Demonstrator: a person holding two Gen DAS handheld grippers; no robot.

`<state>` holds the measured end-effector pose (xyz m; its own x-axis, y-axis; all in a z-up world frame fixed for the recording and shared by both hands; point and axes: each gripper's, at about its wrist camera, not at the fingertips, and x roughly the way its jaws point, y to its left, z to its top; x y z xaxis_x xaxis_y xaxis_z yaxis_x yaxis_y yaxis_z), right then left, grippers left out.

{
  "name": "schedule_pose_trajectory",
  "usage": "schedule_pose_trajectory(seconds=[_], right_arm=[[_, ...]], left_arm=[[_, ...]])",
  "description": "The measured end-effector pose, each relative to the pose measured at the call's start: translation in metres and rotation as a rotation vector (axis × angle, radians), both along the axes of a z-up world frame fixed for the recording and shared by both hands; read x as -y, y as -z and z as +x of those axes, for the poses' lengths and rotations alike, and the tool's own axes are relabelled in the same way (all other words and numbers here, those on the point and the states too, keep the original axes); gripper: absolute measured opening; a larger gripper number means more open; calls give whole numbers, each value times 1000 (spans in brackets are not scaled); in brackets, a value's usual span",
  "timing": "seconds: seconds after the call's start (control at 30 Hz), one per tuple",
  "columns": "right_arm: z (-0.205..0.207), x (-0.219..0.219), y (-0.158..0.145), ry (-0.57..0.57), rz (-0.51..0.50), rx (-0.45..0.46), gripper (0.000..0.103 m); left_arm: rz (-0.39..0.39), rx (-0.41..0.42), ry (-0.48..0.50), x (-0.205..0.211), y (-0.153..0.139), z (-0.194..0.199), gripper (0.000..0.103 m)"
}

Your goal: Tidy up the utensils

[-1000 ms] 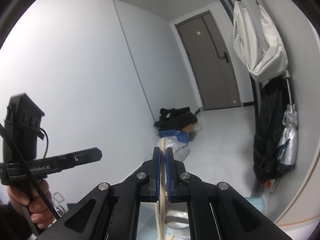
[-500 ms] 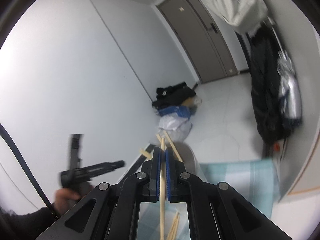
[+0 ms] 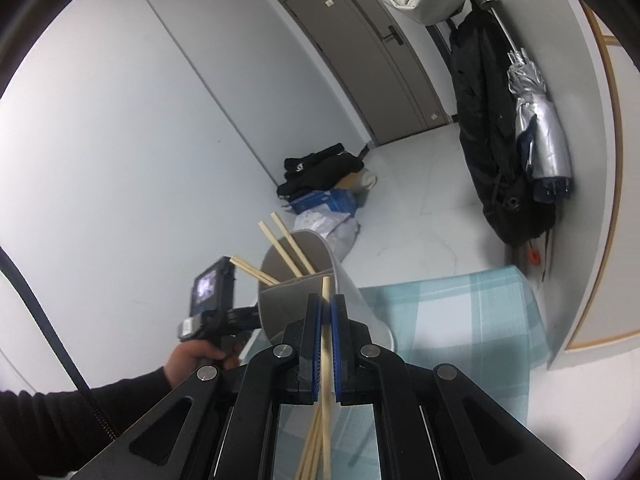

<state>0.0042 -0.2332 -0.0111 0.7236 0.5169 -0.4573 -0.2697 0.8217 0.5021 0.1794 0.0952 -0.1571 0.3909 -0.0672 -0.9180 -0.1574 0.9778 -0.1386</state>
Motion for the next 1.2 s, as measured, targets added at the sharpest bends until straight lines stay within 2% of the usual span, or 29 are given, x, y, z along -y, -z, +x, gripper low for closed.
schedule_pose_trajectory(seconds=[0.07,0.1,0.17,0.2,0.23,0.27,0.47,0.63,0.87,0.97,1.13,1.2], right_arm=[[1,1,0,4,3,0,4],[2,1,0,3,5,1,4],[2,3,0,3,10,4,4],[2,4,-1,3,14,5,4],[2,4,0,1,17,5,4],[3,5,0,3,18,6,4],[1,2,-3,1,7,18,4],[-4,-5,-2,-2,-29,30,4],[-20,-17,-7,-15,-70,82,4],[-27,-22,-10,-19,-80,104,4],[-39,-26,-20,-21,-74,140,4],[-42,-25,-27,-16,-62,151,4]], left_arm=[[33,4,-6,1,0,0,51],[69,-4,-3,4,-1,0,48],[127,-14,-5,11,-1,1,34],[117,-9,-1,11,-3,0,26],[109,-9,-4,11,-4,-1,8],[97,-15,-13,10,-5,-3,5],[8,-5,-69,1,-10,-16,3],[-79,93,-112,-7,-39,-44,3],[-211,327,-87,-8,-110,-105,3],[-244,422,-65,-1,-139,-124,3],[-271,583,-15,11,-187,-144,3],[-248,673,8,20,-211,-152,3]])
